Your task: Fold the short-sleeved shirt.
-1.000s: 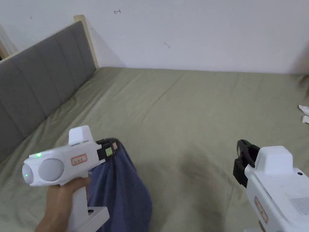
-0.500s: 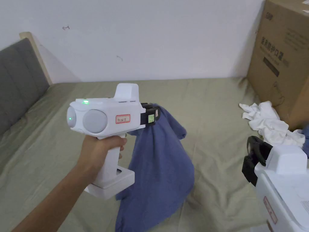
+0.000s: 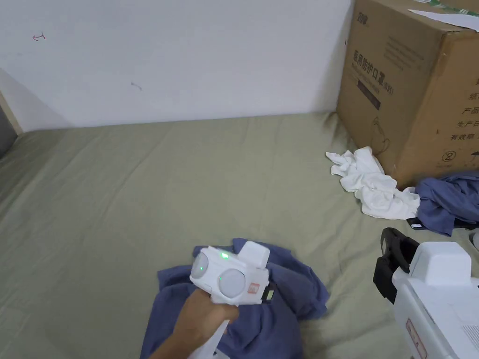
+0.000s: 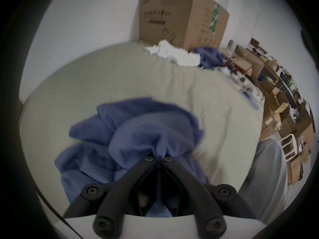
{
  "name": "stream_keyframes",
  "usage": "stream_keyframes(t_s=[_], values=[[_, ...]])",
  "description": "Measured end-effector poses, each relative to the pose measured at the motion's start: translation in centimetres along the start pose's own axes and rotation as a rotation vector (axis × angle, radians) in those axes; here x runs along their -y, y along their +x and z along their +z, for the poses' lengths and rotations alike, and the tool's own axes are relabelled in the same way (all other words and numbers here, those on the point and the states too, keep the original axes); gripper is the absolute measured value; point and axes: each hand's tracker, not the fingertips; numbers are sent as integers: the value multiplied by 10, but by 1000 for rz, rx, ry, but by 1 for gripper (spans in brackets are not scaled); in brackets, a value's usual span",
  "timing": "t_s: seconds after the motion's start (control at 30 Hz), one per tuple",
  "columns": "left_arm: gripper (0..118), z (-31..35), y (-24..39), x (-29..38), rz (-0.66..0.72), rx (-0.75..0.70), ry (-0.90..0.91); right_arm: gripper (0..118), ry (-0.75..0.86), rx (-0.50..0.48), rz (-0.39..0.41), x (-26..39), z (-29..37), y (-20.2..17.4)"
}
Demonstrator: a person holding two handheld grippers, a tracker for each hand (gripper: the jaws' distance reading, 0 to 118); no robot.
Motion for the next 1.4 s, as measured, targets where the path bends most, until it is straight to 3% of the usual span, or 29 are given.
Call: stream_keyframes(t_s=[0.1, 0.13, 0.2, 0.27, 0.3, 0.47, 0.63, 0.83, 1.03, 1.1, 1.17, 1.23, 1.4], values=[[15, -29, -4, 16, 50, -14, -72, 0, -18, -5, -1, 3, -4, -2], [24, -35, -4, 21, 69, -21, -94, 0, -21, -7, -2, 4, -5, -3], [65, -42, -5, 26, 66, -37, -130, 0, -25, -12, -1, 4, -6, -4], [95, -33, -3, 30, 69, -35, -90, 0, -25, -15, 5, 2, -6, -5], [102, -25, -3, 29, 80, -11, -53, 0, -23, -15, 7, 2, -6, -6], [103, 29, -3, 18, 140, -34, 105, 0, -11, -19, 8, -8, -2, -9], [103, 114, -13, 10, 213, -111, 400, 0, 13, -25, 11, -17, 3, -13], [103, 192, -31, 15, 208, -283, 644, 0, 42, -40, 20, -29, 10, -23], [97, 224, -47, 37, 187, -438, 761, 0, 69, -48, 17, -35, 11, -28], [73, 225, -50, 46, 184, -476, 785, 0, 76, -49, 20, -37, 12, -31], [28, 227, -51, 54, 185, -510, 803, 0, 83, -49, 24, -37, 11, -32], [4, 224, -53, 59, 185, -527, 814, 0, 85, -52, 28, -38, 11, -33], [0, 222, -55, 69, 198, -543, 830, 0, 88, -54, 32, -42, 14, -39]])
